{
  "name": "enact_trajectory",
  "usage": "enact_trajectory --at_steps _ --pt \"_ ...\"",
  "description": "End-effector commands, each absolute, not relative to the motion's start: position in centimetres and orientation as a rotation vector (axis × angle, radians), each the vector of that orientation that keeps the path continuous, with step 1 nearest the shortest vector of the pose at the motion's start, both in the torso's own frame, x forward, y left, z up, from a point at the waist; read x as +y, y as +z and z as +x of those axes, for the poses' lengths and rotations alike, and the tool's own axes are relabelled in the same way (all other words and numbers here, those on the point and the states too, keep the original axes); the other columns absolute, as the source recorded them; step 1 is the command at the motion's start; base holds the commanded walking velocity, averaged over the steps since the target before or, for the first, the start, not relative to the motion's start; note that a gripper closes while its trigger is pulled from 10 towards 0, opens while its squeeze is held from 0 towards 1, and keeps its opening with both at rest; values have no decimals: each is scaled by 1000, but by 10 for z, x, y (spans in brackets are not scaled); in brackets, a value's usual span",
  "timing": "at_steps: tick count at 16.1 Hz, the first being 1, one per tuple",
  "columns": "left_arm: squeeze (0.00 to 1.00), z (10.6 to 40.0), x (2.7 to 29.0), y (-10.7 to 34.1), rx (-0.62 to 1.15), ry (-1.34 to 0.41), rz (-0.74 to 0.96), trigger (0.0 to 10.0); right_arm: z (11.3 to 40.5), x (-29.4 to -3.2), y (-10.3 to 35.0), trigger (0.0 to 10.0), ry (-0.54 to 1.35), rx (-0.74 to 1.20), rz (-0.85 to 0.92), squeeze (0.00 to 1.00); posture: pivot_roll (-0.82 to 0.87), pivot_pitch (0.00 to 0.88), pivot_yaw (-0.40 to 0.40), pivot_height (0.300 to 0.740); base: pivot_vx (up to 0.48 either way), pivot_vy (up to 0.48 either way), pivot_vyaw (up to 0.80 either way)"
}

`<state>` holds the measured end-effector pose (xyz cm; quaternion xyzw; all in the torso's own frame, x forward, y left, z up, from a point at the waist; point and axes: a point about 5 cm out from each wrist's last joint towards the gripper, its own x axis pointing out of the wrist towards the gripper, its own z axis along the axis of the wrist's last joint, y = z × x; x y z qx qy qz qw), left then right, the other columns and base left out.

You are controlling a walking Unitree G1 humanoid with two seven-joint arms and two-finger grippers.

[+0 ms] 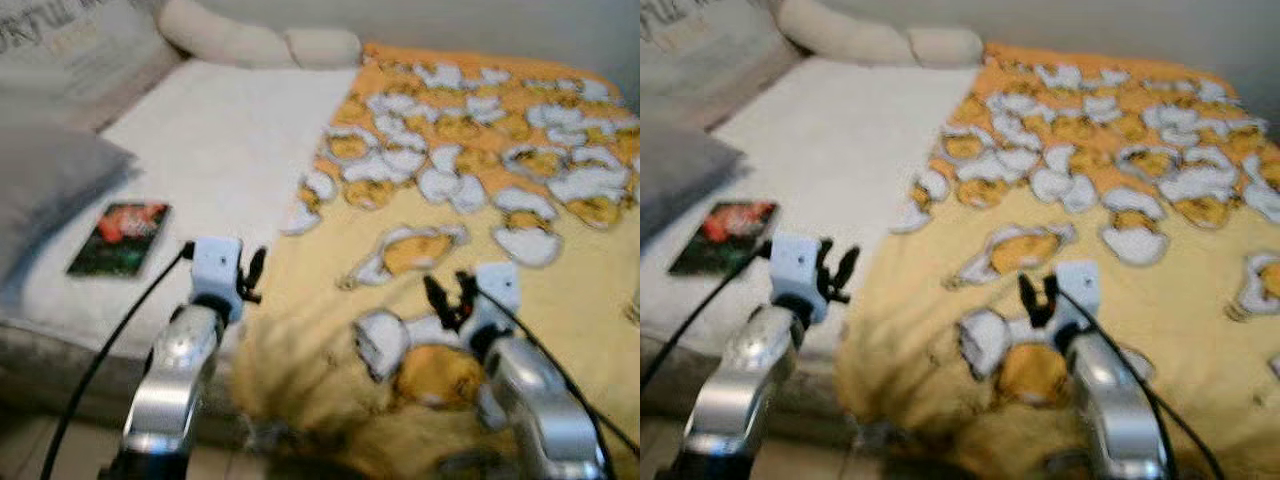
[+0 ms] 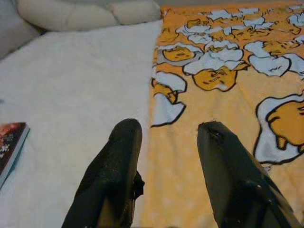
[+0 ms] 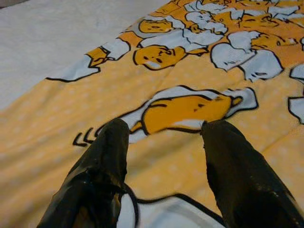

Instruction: Clean up the room

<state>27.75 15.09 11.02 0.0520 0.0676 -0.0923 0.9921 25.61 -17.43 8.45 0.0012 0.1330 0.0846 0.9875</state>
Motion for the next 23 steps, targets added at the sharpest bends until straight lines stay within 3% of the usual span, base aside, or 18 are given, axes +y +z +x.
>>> enact_trajectory --at_steps 1,12,20,23 --pt "0 280 148 113 126 -188 109 10000 258 -180 88 10000 151 248 -15 0 -102 0 39 740 0 -480 0" --pt "0 280 143 112 125 -203 118 10000 260 -179 86 10000 144 260 0 0 -102 0 26 740 0 -480 0" --pt "0 279 140 111 124 -216 123 10000 259 -177 86 10000 152 263 6 0 -106 0 25 740 0 -480 -782" --pt "0 279 140 111 124 -217 125 10000 259 -176 86 10000 154 263 0 0 -106 0 26 740 0 -480 -181"
